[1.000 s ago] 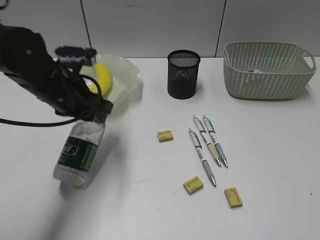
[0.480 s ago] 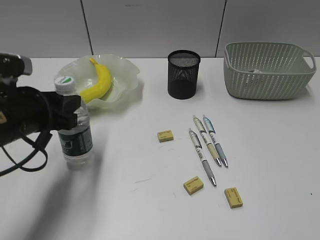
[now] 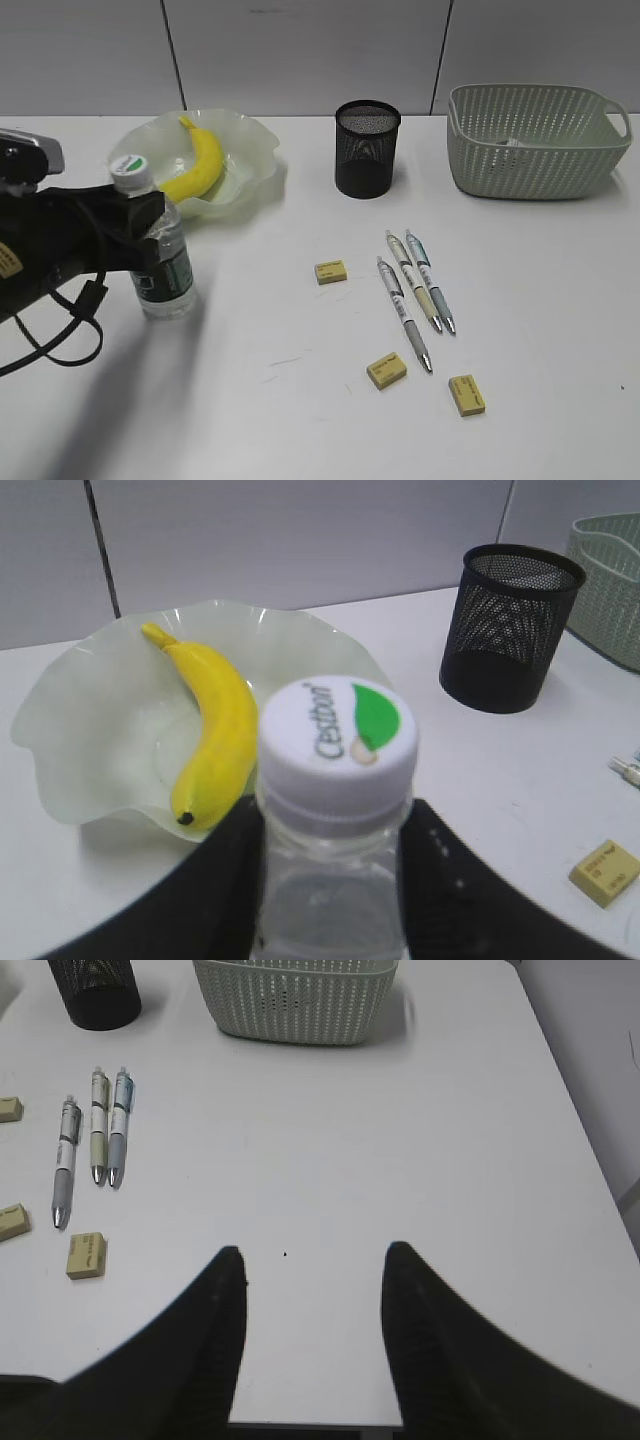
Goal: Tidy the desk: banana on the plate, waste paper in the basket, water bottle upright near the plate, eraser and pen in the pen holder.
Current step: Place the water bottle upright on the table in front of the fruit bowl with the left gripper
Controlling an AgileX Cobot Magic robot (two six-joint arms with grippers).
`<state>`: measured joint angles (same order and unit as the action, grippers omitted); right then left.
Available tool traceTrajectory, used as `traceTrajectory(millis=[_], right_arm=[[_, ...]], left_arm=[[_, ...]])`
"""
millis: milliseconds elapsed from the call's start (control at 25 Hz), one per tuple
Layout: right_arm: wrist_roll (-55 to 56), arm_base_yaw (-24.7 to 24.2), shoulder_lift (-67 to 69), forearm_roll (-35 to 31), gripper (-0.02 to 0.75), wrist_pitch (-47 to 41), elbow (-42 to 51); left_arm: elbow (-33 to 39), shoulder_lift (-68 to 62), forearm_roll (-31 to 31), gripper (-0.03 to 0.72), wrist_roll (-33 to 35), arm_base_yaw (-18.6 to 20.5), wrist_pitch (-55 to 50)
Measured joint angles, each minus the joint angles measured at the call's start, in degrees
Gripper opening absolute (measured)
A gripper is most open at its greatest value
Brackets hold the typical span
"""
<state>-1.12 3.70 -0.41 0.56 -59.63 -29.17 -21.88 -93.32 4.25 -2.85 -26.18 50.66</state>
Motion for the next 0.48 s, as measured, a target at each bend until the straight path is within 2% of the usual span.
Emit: traceTrajectory(millis=[40,240,360,480], right_arm=[[0.0,0.0,0.0,0.0,0.363,0.0,0.0],[0.0,0.0,0.0,0.0,0.363,0.0,0.0],[0.0,0.0,0.0,0.0,0.363,0.0,0.0],[0.0,0.0,0.0,0.0,0.363,0.0,0.0]], left_arm=[[0.5,0.1,-0.1,0.312,0.0,0.0,0.8],[1.0,3.5,-0.5,0.446,0.0,0.0,1.3],[1.0,7.7,-1.9,0.473,0.0,0.0,0.9],[1.0,14.1,-5.1,0.477,0.0,0.0,-4.1]])
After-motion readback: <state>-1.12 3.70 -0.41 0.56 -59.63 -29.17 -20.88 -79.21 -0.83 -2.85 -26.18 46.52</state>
